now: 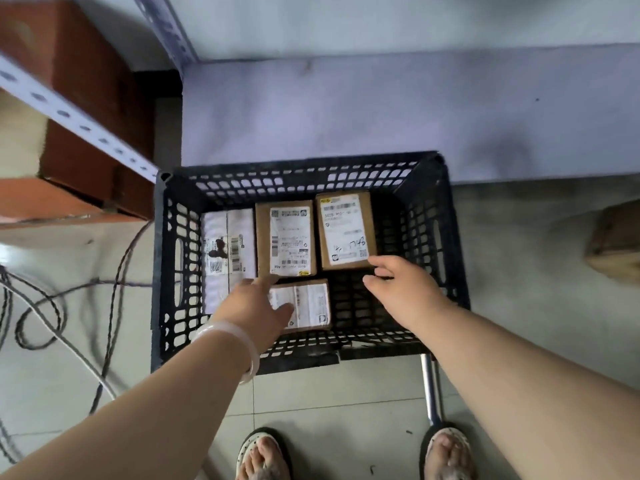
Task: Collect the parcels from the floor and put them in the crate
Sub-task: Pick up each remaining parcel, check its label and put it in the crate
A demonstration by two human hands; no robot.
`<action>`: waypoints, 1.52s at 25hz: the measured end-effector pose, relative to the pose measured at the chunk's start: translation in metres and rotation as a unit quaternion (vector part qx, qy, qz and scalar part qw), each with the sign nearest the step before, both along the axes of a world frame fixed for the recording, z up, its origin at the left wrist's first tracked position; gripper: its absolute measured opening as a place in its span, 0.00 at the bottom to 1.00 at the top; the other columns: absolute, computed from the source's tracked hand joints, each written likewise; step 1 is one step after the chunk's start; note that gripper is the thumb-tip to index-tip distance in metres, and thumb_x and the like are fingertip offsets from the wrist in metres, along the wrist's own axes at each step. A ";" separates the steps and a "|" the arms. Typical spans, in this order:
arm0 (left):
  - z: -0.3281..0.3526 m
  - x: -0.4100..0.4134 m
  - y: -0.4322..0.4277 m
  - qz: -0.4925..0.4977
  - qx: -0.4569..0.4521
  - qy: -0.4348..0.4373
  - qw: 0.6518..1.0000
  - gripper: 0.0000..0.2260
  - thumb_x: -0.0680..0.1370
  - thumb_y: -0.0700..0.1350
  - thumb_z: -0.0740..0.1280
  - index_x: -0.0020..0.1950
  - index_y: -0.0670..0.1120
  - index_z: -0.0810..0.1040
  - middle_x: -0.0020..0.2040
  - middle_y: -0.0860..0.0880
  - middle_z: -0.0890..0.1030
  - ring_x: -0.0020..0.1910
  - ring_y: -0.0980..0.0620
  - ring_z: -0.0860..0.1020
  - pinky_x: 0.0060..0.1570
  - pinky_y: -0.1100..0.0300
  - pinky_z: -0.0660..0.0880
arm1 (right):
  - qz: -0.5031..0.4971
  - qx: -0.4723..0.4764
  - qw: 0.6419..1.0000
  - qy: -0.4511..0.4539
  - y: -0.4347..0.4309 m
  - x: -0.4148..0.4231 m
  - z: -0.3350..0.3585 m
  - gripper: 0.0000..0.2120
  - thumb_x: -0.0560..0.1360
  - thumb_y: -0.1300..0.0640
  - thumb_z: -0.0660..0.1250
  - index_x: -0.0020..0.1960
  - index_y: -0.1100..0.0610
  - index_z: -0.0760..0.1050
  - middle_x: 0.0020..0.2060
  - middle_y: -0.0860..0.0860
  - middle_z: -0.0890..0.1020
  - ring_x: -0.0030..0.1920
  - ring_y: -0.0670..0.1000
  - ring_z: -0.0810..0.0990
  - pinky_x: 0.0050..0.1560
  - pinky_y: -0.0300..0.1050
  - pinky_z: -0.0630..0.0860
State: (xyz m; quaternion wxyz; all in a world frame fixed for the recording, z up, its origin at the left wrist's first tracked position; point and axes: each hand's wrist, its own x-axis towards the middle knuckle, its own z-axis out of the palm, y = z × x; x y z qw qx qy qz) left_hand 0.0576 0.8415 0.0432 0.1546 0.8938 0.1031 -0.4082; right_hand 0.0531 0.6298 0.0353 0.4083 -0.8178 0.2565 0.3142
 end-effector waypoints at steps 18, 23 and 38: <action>0.558 0.027 -0.231 -0.102 -0.283 -0.254 0.919 0.27 0.75 0.53 0.65 0.73 0.59 0.63 0.69 0.50 0.69 0.65 0.50 0.73 0.65 0.53 0.70 | -0.067 -0.165 0.949 -0.258 -0.177 -0.059 0.577 0.27 0.75 0.48 0.66 0.73 0.44 0.63 0.69 0.48 0.71 0.67 0.48 0.71 0.64 0.43 0.70; 0.689 -0.005 -0.308 -0.172 -0.352 -0.284 0.875 0.25 0.76 0.51 0.65 0.73 0.55 0.65 0.69 0.48 0.72 0.65 0.48 0.74 0.66 0.54 0.69 | -0.124 -0.240 0.918 -0.290 -0.236 -0.118 0.712 0.28 0.74 0.45 0.65 0.72 0.42 0.62 0.69 0.48 0.71 0.65 0.50 0.73 0.63 0.50 0.72; 0.802 -0.153 -0.466 -0.366 -0.468 -0.270 0.758 0.23 0.78 0.52 0.63 0.73 0.53 0.66 0.67 0.49 0.75 0.63 0.48 0.74 0.58 0.62 0.66 | -0.331 -0.349 0.829 -0.284 -0.337 -0.316 0.838 0.28 0.74 0.45 0.67 0.72 0.46 0.65 0.67 0.50 0.73 0.64 0.52 0.74 0.63 0.47 0.71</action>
